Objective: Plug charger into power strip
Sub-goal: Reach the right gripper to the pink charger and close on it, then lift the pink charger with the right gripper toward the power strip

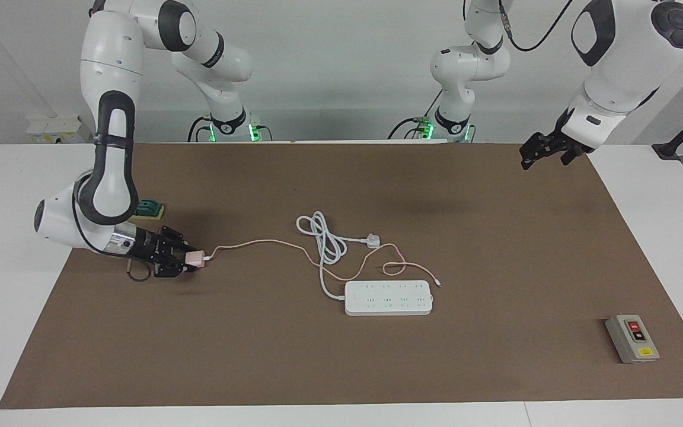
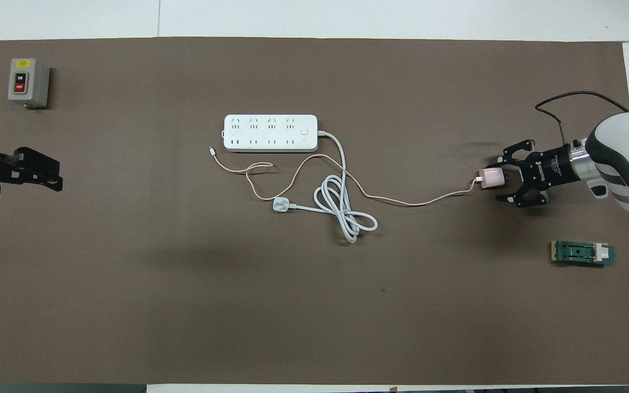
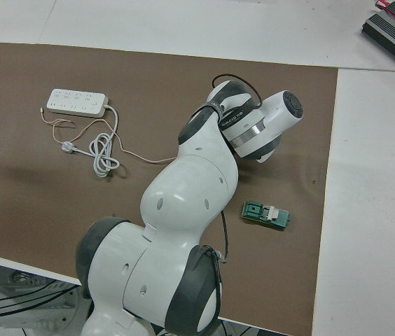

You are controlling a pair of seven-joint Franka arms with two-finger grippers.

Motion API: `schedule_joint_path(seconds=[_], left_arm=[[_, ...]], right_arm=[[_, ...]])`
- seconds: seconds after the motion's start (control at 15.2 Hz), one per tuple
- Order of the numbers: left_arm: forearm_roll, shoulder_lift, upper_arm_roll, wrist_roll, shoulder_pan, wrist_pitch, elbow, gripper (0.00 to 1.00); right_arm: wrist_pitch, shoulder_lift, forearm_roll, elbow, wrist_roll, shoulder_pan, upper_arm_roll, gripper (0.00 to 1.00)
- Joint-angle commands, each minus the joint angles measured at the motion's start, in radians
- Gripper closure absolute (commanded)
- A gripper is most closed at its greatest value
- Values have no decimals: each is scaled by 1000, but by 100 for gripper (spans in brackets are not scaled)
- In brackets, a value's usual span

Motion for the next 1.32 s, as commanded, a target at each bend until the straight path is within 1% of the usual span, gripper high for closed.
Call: schedule_joint_path(seconds=[0.0, 0.2, 0.33, 0.46, 0.59, 0.85, 0.92, 1.12, 1.25], left_arm=[[-13, -36, -5, 5, 13, 24, -43, 0], [-13, -38, -5, 5, 12, 24, -43, 0], [-13, -38, -5, 5, 12, 24, -43, 0], [-13, -38, -5, 5, 12, 24, -43, 0], [-13, -38, -5, 5, 12, 24, -43, 0], [-13, -38, -5, 5, 12, 24, -43, 0], [-13, -38, -5, 5, 12, 24, -43, 0], [-13, -38, -5, 5, 12, 24, -43, 0], [-13, -38, -5, 5, 13, 24, -43, 0]], right_arm=[[38, -13, 24, -33, -39, 24, 2, 100], [0, -13, 23, 7, 28, 28, 2, 100], [-71, -15, 15, 85, 135, 39, 5, 100], [-138, -15, 17, 183, 263, 79, 7, 100], [-159, -15, 27, 269, 405, 132, 16, 100], [-133, -7, 122, 378, 674, 290, 14, 100], [-104, -4, 129, 410, 729, 321, 16, 100], [-52, 2, 132, 462, 860, 436, 14, 100], [34, 10, 130, 473, 945, 526, 14, 100]])
